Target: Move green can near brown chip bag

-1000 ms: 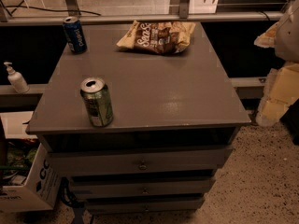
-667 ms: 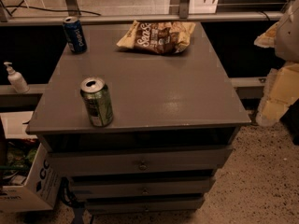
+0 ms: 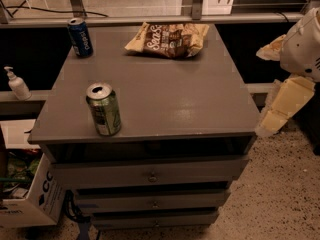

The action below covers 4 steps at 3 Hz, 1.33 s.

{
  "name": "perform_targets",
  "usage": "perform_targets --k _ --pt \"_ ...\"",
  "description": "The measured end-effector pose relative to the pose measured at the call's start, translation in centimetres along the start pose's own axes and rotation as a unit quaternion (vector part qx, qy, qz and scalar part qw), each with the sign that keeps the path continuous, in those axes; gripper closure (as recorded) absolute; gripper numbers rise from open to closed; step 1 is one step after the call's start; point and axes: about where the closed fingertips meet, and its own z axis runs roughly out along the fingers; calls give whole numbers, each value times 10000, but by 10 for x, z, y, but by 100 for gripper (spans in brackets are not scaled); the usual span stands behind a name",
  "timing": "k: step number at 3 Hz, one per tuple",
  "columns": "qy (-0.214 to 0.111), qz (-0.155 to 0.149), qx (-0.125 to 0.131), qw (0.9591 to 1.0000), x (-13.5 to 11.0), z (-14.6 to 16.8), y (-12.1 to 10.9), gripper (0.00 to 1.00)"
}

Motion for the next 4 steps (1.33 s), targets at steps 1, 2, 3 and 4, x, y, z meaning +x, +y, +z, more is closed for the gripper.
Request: perform_targets --k 1,2,3,4 --pt "-894 124 -200 9957 -24 19 5 0" --pt "-1942 267 -620 9786 -60 46 9 0" --pt "-2616 285 -1129 9581 -106 54 22 0" --pt "-2616 284 -1129 9581 -106 54 22 0"
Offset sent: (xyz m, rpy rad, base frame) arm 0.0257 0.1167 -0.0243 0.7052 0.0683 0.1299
